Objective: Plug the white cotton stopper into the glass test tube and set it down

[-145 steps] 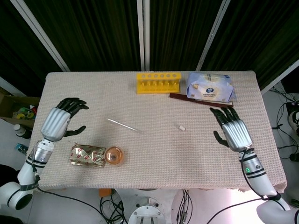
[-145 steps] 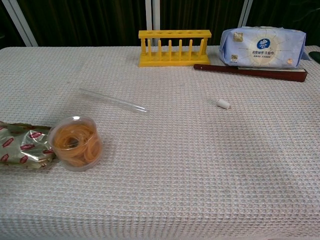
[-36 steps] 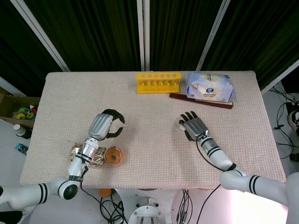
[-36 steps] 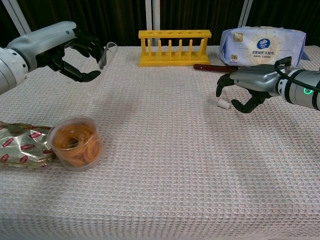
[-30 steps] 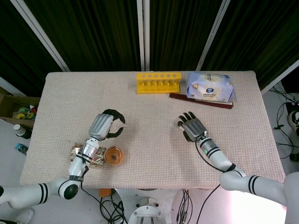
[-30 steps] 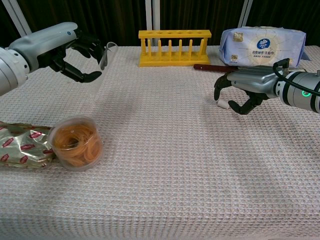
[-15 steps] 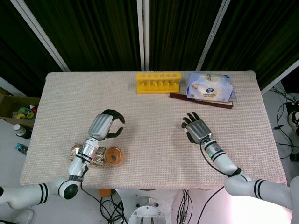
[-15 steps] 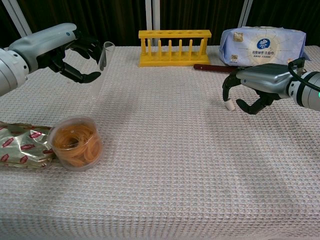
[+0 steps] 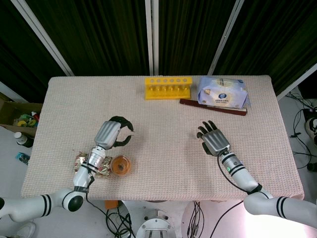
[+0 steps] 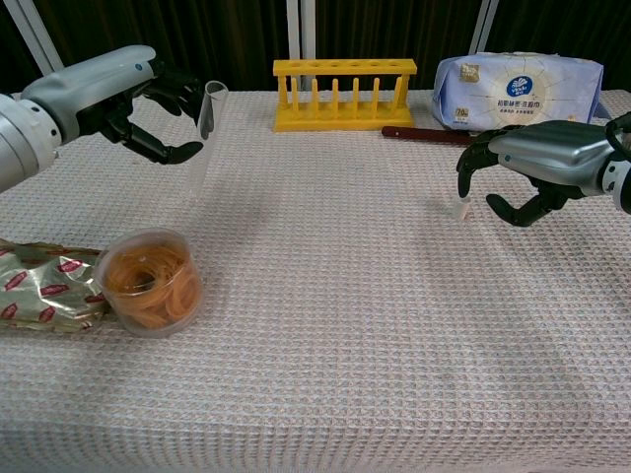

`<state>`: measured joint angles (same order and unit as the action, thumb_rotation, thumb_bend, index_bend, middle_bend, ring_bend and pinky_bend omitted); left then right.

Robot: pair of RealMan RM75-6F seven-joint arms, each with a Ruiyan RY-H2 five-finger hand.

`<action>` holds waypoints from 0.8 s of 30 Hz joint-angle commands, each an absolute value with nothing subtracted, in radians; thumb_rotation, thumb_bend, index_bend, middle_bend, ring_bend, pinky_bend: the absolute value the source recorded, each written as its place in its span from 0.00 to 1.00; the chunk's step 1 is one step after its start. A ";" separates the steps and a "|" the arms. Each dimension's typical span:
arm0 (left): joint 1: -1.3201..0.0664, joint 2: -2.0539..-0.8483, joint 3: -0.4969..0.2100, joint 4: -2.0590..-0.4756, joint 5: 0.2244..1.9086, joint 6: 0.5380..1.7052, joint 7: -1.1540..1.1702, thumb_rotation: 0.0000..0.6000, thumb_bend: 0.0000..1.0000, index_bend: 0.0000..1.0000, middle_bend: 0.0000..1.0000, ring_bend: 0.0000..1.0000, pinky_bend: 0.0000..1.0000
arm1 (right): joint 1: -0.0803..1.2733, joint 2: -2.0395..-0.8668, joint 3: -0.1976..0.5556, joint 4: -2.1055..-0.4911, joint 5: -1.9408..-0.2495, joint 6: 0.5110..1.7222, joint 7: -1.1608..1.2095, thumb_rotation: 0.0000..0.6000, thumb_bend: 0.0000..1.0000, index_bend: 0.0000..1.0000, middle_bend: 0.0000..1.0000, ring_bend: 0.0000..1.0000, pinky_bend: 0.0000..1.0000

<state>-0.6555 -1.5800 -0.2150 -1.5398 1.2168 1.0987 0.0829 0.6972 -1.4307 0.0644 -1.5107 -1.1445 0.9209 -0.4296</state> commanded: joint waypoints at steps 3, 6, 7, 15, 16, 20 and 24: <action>-0.650 -1.575 -0.213 -1.542 1.214 1.101 0.087 1.00 0.39 0.59 0.43 0.28 0.24 | 0.687 -1.427 0.073 -1.513 -1.170 0.953 -0.415 1.00 0.53 0.36 0.19 0.00 0.05; -0.650 -1.576 -0.212 -1.541 1.214 1.103 0.094 1.00 0.39 0.59 0.43 0.28 0.24 | 0.687 -1.438 0.082 -1.495 -1.161 0.963 -0.425 1.00 0.42 0.36 0.19 0.00 0.05; -0.650 -1.576 -0.211 -1.541 1.215 1.103 0.098 1.00 0.39 0.59 0.43 0.28 0.24 | 0.691 -1.447 0.085 -1.482 -1.152 0.956 -0.435 1.00 0.39 0.36 0.19 0.00 0.05; -0.646 -1.581 -0.211 -1.541 1.208 1.105 0.106 1.00 0.39 0.59 0.43 0.28 0.24 | 0.731 -1.528 0.107 -1.373 -1.102 0.895 -0.457 1.00 0.36 0.36 0.19 0.00 0.06; -0.645 -1.580 -0.211 -1.540 1.206 1.105 0.108 1.00 0.39 0.59 0.43 0.28 0.24 | 0.735 -1.537 0.107 -1.362 -1.102 0.889 -0.454 1.00 0.36 0.36 0.20 0.01 0.06; -0.642 -1.576 -0.212 -1.541 1.203 1.106 0.109 1.00 0.40 0.59 0.43 0.28 0.24 | 0.741 -1.553 0.108 -1.336 -1.103 0.877 -0.446 1.00 0.36 0.36 0.22 0.02 0.07; -0.642 -1.576 -0.212 -1.543 1.203 1.106 0.111 1.00 0.40 0.59 0.43 0.28 0.24 | 0.740 -1.556 0.106 -1.330 -1.115 0.878 -0.432 1.00 0.36 0.39 0.23 0.02 0.07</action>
<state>-0.6418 -1.5756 -0.2124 -1.5427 1.2033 1.1064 0.1114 0.7404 -1.5557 0.1064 -1.3312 -1.1126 0.8774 -0.4352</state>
